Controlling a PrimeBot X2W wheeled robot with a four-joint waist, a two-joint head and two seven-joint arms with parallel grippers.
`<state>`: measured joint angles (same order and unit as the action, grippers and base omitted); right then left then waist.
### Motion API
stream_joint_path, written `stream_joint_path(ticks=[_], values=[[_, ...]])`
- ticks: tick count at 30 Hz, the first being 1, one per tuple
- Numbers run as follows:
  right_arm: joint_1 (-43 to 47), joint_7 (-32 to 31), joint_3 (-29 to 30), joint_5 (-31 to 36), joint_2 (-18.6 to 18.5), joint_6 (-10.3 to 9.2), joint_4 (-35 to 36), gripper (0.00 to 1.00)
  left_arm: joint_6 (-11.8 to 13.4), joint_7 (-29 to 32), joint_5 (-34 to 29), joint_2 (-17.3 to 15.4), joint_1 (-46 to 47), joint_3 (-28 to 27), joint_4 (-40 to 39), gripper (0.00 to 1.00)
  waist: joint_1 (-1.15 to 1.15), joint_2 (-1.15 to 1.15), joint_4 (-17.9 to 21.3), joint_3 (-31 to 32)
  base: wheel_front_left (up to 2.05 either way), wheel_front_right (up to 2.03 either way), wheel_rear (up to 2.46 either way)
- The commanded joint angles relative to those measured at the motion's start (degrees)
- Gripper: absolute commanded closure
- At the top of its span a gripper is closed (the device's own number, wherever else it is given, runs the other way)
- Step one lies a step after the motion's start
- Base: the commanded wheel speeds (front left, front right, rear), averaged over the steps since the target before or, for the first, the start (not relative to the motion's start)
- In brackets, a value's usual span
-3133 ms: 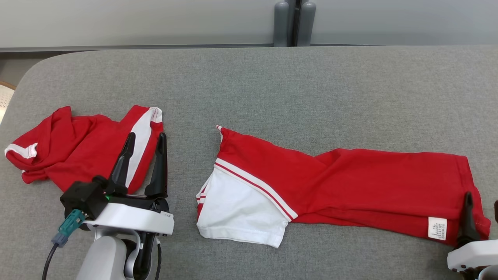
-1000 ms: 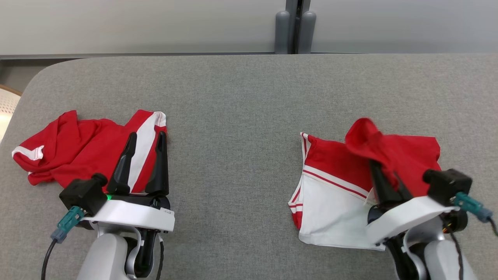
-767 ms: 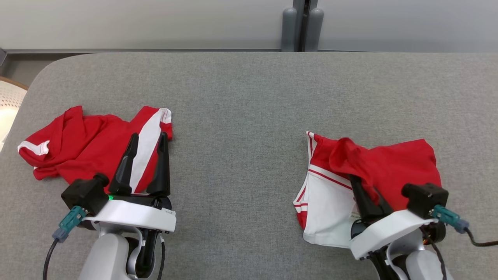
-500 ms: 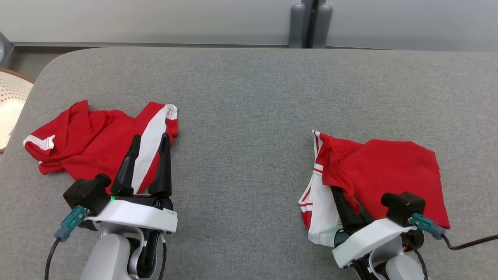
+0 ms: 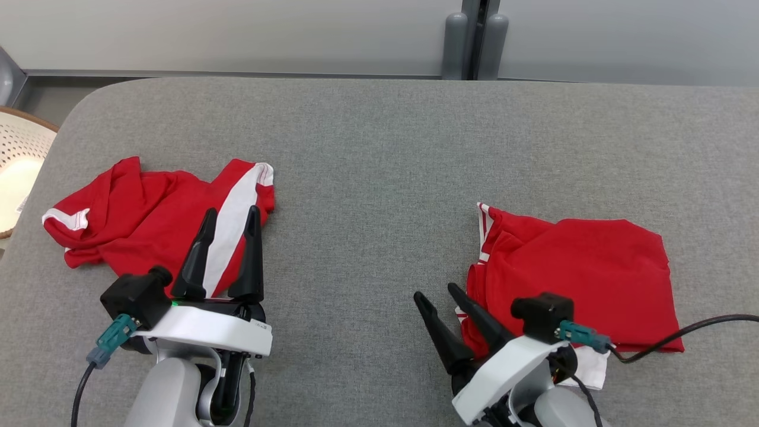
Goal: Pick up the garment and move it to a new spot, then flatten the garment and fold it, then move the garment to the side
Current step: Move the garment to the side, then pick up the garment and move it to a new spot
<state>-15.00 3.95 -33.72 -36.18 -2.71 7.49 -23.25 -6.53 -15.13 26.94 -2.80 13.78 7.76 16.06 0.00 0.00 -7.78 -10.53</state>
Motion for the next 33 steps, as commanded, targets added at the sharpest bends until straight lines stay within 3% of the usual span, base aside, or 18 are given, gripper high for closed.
stream_joint_path(ticks=[1, 8, 10, 16, 24, 33], values=[[-1.3, 0.9, 0.7, -0.3, -0.3, 0.0, 0.4, 0.0, 0.2, 0.0, 0.0, -0.2, 0.3, -0.1, 0.1, 0.0, 0.0, 0.0, 0.2, 0.4, 0.0, 0.0, 0.0], [-3.6, 5.9, 8.4, 6.3, -2.1, 0.0, 2.8, 0.0, 0.1, 0.0, -0.7, -0.2, -0.3, -0.4, -0.9, 0.0, 0.0, 0.0, 1.2, 1.4, 0.0, 0.0, 0.0], [-3.9, 7.4, 12.5, 14.7, -5.0, 0.0, 4.9, 0.0, 0.0, 0.0, -0.8, -0.2, -0.5, -0.8, -2.1, 0.0, 0.0, 0.0, 2.0, 1.6, 0.0, 0.0, 0.0], [-0.7, 9.3, 22.6, 27.1, -7.9, -0.02, 10.5, 0.0, -0.3, 0.0, -1.5, -0.2, -0.9, -0.5, -3.9, 0.0, 0.0, 0.0, 2.9, 1.5, 0.0, 0.0, 0.0], [4.3, 11.0, 31.2, 36.1, -6.9, -0.01, 16.1, 0.0, 0.0, 0.0, -4.4, -0.3, -2.0, -0.6, -5.9, 0.0, 0.0, 0.0, 3.8, 0.8, 0.0, 0.0, 0.0], [7.7, 11.4, 34.6, 37.8, -3.8, -0.01, 17.7, 0.0, 1.7, 0.0, -6.9, -0.2, -3.4, -0.2, -7.9, 0.0, 0.0, 0.0, 3.6, 0.1, 0.0, 0.0, 0.0]])
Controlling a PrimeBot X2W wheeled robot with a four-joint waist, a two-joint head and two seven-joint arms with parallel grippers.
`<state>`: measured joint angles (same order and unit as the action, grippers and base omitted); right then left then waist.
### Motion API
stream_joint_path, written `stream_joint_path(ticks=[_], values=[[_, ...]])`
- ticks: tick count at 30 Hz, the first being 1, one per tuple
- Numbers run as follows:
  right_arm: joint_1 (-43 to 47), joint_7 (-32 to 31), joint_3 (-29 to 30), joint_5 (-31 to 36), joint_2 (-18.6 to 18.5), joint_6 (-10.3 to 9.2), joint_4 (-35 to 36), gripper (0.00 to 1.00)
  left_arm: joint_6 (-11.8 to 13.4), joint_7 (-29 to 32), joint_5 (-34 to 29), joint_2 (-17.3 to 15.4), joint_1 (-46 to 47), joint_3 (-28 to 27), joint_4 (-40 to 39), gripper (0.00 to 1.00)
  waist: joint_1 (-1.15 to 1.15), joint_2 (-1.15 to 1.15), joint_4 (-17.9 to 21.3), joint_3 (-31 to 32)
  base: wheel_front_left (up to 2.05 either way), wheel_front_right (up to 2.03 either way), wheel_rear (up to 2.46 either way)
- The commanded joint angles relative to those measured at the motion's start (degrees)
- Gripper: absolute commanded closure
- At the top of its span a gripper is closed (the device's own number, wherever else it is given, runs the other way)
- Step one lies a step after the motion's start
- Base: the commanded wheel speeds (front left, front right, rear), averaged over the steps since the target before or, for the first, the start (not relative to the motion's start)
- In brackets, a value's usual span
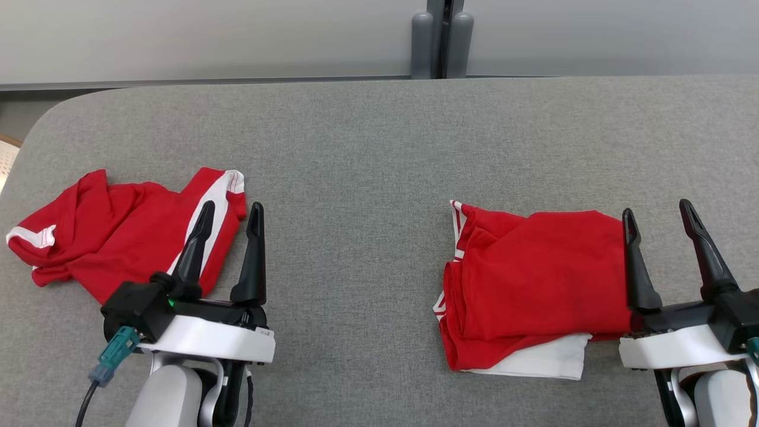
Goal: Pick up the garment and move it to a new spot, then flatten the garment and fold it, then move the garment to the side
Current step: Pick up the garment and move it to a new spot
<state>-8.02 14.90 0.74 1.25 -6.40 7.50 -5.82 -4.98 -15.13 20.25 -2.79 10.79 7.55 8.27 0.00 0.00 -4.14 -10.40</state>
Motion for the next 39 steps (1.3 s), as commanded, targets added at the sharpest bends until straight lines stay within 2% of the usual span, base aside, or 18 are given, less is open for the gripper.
stream_joint_path(ticks=[1, 4, 10, 23, 24, 25, 30, 39], values=[[0.8, 0.4, 0.4, 0.2, 0.1, -0.02, 0.2, 0.0, 0.1, 0.0, -0.2, -0.2, -0.4, 0.0, -0.1, 0.0, 0.0, 0.0, -0.1, -0.2, 0.0, 0.0, 0.0], [1.0, 0.4, 1.7, -1.1, 0.9, -0.02, -1.1, 0.0, 0.0, 0.0, -0.3, -0.2, 0.0, 0.2, 0.2, 0.0, 0.0, 0.0, -0.2, -0.5, 0.0, 0.0, 0.0], [0.1, 0.4, 5.4, -8.1, 2.7, -0.01, -9.2, 0.0, -0.4, 0.0, -0.6, -0.2, 1.3, 0.5, 0.3, 0.0, 0.0, 0.0, -0.6, -1.9, 0.0, 0.0, 0.0], [-4.0, -0.6, 7.8, -9.7, 3.4, -0.01, -24.9, 0.0, -0.9, 0.0, -1.1, -0.2, 2.4, 0.9, 0.8, 0.0, 0.0, 0.0, -1.2, -4.3, 0.0, 0.0, 0.0], [-4.4, -0.6, 7.5, -9.6, 3.4, -0.01, -25.7, 0.45, -0.8, 0.0, -1.1, -0.2, 2.5, 1.0, 0.9, 0.0, 0.0, 0.0, -1.2, -4.3, 0.0, 0.0, 0.0], [-5.0, -0.5, 7.4, -10.2, 3.4, -0.01, -26.3, 1.0, -0.9, 0.0, -1.2, -0.2, 2.5, 1.1, 0.9, 0.0, 0.0, 0.0, -1.2, -4.3, 0.0, 0.0, 0.0], [-6.4, -0.3, 5.8, -11.1, 3.4, -0.02, -28.1, 1.0, -1.0, 0.0, -1.1, -0.2, 2.6, 1.0, 1.4, 0.0, 0.0, 0.0, -1.0, -4.0, 0.0, 0.0, 0.0], [-9.4, 0.3, 3.3, -1.0, -2.5, -0.02, -20.9, 1.0, -1.3, 0.0, -2.3, -0.2, 3.6, 2.8, 0.2, 0.0, 0.0, 0.0, 1.7, -4.5, 0.0, 0.0, 0.0]])
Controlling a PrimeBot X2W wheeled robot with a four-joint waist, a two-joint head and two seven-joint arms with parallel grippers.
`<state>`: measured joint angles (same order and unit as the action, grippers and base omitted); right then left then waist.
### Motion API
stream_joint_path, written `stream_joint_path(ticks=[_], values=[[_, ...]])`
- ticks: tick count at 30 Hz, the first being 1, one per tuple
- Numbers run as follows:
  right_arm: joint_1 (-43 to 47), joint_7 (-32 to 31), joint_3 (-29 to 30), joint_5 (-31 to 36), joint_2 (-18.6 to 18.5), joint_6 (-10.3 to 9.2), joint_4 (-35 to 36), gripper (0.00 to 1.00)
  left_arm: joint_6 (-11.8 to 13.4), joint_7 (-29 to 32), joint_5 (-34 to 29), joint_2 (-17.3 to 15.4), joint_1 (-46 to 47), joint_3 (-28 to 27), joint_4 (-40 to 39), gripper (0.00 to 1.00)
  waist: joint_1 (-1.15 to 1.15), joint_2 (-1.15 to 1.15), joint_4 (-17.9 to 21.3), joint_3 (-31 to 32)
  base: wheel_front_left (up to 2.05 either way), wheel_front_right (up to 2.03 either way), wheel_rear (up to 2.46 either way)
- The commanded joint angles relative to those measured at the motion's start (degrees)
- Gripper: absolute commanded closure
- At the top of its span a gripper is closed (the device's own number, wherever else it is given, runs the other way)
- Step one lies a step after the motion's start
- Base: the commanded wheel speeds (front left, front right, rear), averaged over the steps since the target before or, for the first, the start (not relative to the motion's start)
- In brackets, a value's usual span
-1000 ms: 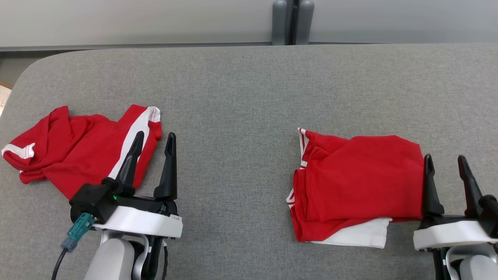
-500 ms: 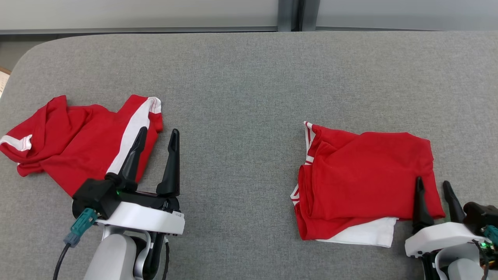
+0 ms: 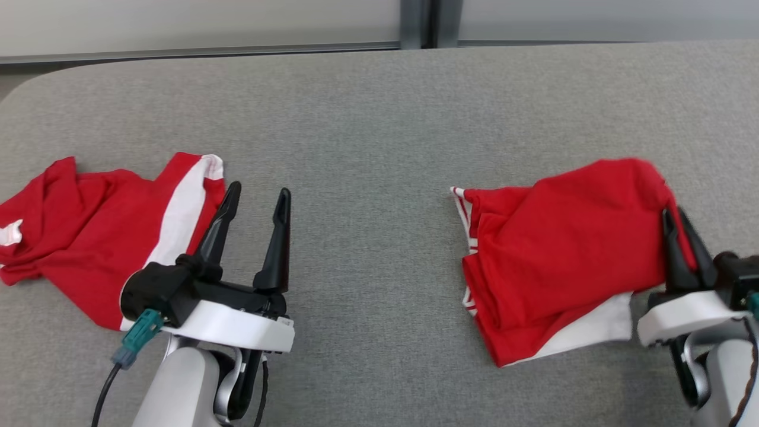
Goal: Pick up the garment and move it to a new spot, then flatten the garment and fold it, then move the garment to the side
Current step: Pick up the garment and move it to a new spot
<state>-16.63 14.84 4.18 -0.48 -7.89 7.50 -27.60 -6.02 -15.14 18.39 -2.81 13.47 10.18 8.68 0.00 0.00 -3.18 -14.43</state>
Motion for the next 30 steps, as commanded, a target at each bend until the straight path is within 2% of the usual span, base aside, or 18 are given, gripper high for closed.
stream_joint_path(ticks=[1, 4, 8, 12, 18, 22, 30], values=[[-1.3, 0.4, -0.6, 1.7, -1.8, -0.02, 2.2, 1.0, -0.3, 0.0, -0.8, -0.2, 1.4, 0.6, -0.5, 0.0, 0.0, 0.0, 1.3, -0.9, 0.0, 0.0, 0.0], [-3.1, 0.4, -2.3, 3.4, -5.4, -0.03, 5.6, 1.0, -0.4, 0.0, -2.3, -0.2, 2.7, 1.9, -1.3, 0.0, 0.0, 0.0, 3.4, -2.6, 0.0, 0.0, 0.0], [-5.8, 0.3, -2.9, 2.4, -10.8, -0.05, 7.5, 1.0, -0.9, 0.0, -6.3, -0.2, 6.0, 4.9, -1.8, 0.0, 0.0, 0.0, 5.6, -5.9, 0.0, 0.0, 0.0], [-8.1, -0.5, -2.7, 1.4, -17.1, -0.05, 5.9, 1.0, -1.3, 0.0, -7.6, -0.2, 9.8, 6.6, -2.9, 0.0, 0.0, 0.0, 7.5, -9.7, 0.0, 0.0, 0.0], [-12.5, -0.2, -1.5, 0.1, -24.0, -0.07, 1.8, 1.0, -1.4, 0.0, -8.6, -1.4, 15.2, 9.5, -4.9, 0.0, 0.0, 0.0, 9.9, -16.0, 0.0, 0.0, 0.0], [-15.2, 0.0, 0.7, 0.5, -27.0, -0.07, -1.5, 1.0, -1.5, 0.0, -8.2, -2.4, 17.5, 11.3, -6.1, 0.0, 0.0, 0.0, 10.3, -18.7, 0.0, 0.0, 0.0], [-19.1, 0.3, 7.1, 2.5, -28.7, -0.07, -8.3, 1.0, -1.5, 0.0, -7.1, -3.7, 19.2, 12.5, -7.4, 0.0, 0.0, 0.0, 10.1, -20.4, 0.0, 0.0, 0.0]])
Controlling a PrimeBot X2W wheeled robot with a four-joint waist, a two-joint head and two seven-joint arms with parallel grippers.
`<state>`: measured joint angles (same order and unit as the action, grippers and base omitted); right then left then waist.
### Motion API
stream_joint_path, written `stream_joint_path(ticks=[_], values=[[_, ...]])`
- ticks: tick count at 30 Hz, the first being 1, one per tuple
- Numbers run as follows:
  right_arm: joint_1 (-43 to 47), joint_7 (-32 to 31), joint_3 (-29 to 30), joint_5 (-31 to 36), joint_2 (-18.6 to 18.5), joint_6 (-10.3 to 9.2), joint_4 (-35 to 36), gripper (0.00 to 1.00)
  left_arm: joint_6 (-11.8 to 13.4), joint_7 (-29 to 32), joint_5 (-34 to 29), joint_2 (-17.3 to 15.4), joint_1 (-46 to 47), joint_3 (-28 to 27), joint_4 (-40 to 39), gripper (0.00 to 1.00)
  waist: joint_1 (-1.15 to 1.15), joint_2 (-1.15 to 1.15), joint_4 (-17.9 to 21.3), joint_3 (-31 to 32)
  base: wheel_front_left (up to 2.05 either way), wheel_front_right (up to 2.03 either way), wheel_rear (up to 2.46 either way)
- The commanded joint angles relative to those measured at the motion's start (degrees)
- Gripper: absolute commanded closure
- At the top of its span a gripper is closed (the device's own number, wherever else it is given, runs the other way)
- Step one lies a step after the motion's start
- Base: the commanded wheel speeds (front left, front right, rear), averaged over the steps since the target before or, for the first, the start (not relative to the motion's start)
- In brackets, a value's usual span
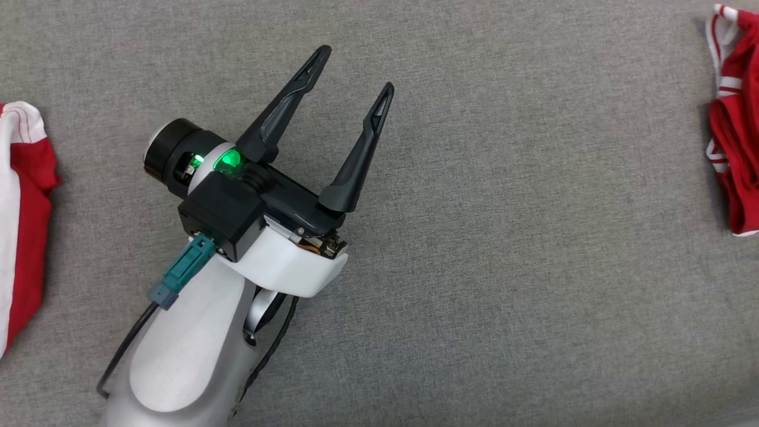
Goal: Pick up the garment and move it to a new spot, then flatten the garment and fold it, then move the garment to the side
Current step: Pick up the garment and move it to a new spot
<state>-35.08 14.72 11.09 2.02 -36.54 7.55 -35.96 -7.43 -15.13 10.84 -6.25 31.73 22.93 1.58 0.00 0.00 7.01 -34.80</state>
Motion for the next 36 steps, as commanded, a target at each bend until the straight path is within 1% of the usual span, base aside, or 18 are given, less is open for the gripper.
stream_joint_path(ticks=[1, 3, 4, 5, 8, 12, 17, 26, 32, 36], values=[[-0.7, 0.4, 0.5, 0.2, 0.0, -0.12, -0.5, 1.0, -0.1, 0.0, 0.4, -0.3, 0.9, -0.2, -0.4, 0.0, 0.0, 0.0, -0.2, 0.0, 0.0, 0.0, 0.0], [-1.2, 0.4, 1.1, 0.9, -0.1, -0.12, -1.5, 1.0, -0.1, 0.0, 0.6, -0.2, 0.8, -0.3, -0.2, 0.0, 0.0, 0.0, -0.5, 0.3, 0.0, 0.0, 0.0], [-1.5, 0.5, 1.5, 1.2, -0.1, -0.12, -1.6, 0.22, -0.1, 0.0, 0.7, -0.2, 0.8, -0.3, -0.2, 0.0, 0.0, 0.0, -0.6, 0.5, 0.0, 0.0, 0.0], [-1.9, 0.5, 2.1, 1.6, 0.0, -0.12, -2.0, 0.0, -0.1, 0.0, 0.8, -0.2, 0.6, -0.3, 0.0, 0.0, 0.0, 0.0, -0.8, 0.8, 0.0, 0.0, 0.0], [-2.1, 0.6, 2.9, 3.4, 1.0, -0.12, -2.5, 0.0, -0.1, 0.0, 1.0, 0.2, -0.2, -0.5, 0.3, 0.0, 0.0, 0.0, -1.4, 2.3, 0.0, 0.0, 0.0], [-1.8, 0.6, 3.4, 4.7, 3.1, -0.12, 0.3, 0.0, -0.1, 0.0, 1.4, 0.9, -1.5, -1.0, 0.9, 0.0, 0.0, 0.0, -2.8, 5.3, 0.0, 0.0, 0.0], [-0.4, 0.6, 1.8, 3.3, 8.4, -0.12, 6.6, 0.0, 0.0, 0.0, 2.0, 1.7, -4.0, -2.9, 1.7, 0.0, 0.0, 0.0, -4.9, 9.7, 0.0, 0.0, 0.0], [7.0, 0.4, -5.5, -1.3, 18.5, -0.12, 17.5, 0.0, 0.5, 0.0, 2.5, 2.6, -9.6, -8.8, 3.4, 0.0, 0.0, 0.0, -9.7, 17.1, 0.0, 0.0, 0.0], [13.0, 0.5, -7.4, -4.2, 24.1, -0.12, 21.4, 0.0, 0.6, 0.0, 2.3, 3.0, -14.3, -13.4, 4.6, 0.0, 0.0, 0.0, -12.0, 20.5, 0.0, 0.0, 0.0], [17.7, 0.5, -7.3, -5.1, 27.2, -0.11, 23.1, 0.0, 0.5, 0.0, 1.9, 3.2, -17.1, -14.8, 5.4, 0.0, 0.0, 0.0, -13.4, 22.5, 0.0, 0.0, 0.0]])
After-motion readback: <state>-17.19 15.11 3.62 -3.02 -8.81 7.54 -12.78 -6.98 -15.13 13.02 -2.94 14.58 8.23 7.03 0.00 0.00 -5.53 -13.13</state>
